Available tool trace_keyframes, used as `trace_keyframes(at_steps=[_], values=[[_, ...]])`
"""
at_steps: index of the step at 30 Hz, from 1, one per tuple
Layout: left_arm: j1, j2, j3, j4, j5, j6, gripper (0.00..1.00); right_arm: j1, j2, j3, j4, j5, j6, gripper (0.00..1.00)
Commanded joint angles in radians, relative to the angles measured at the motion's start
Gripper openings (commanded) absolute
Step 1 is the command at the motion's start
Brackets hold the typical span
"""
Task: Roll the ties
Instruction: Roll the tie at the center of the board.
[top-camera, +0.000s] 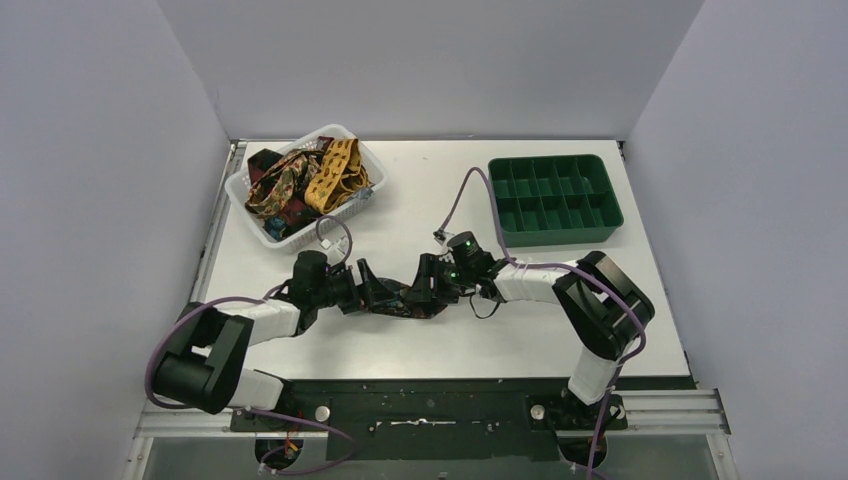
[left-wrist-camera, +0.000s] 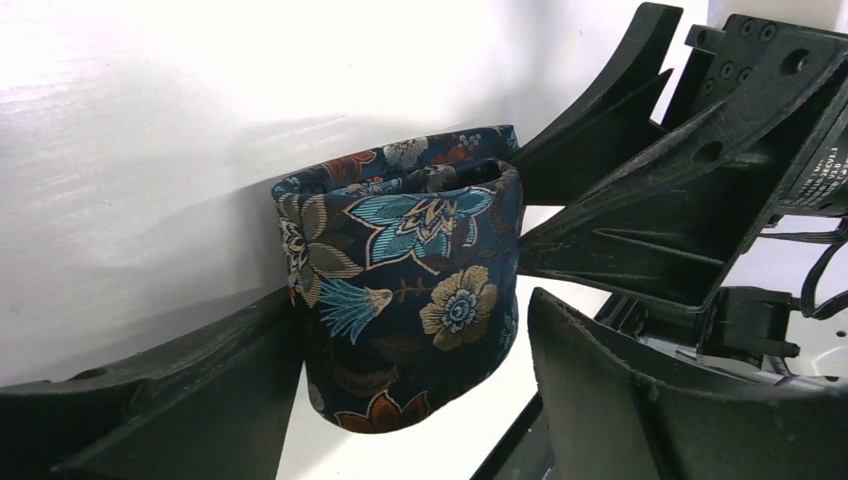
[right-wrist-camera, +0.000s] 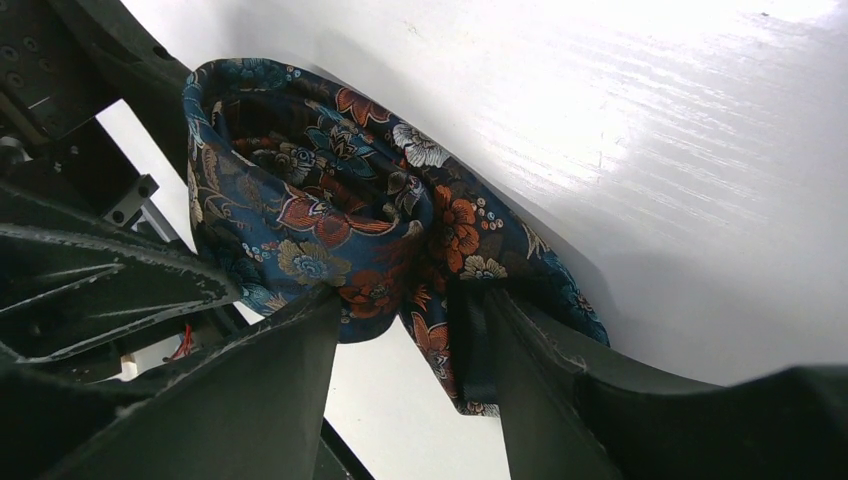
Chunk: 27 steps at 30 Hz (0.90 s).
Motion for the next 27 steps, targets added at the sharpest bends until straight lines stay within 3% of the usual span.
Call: trace_keyframes(at_steps=[1,5,13,18,21,27], values=[[0.005,0.030,0.013,0.062,0.030,0.006,0.73,-0.011,0.027,0.008,-0.011,0.001,0.006,0.56],[0.004,0.009,0.047,-0.029,-0.024,0.030,0.60,-0.016,0.016,0.006,0.008,-0.023,0.008,0.56],[-0.011,-0.057,0.137,-0.259,-0.186,0.084,0.50,-0.016,-0.102,0.013,0.076,-0.093,-0.051,0.67],[-0.050,-0.090,0.197,-0.377,-0.283,0.119,0.50,-0.021,-0.156,0.061,-0.106,0.129,-0.160,0.69],[-0.087,-0.091,0.247,-0.484,-0.366,0.148,0.50,-0.034,-0.116,0.090,-0.181,0.188,-0.216,0.62],[-0.146,-0.054,0.320,-0.589,-0.471,0.168,0.50,-0.039,-0.035,0.131,-0.145,0.124,-0.267,0.41]])
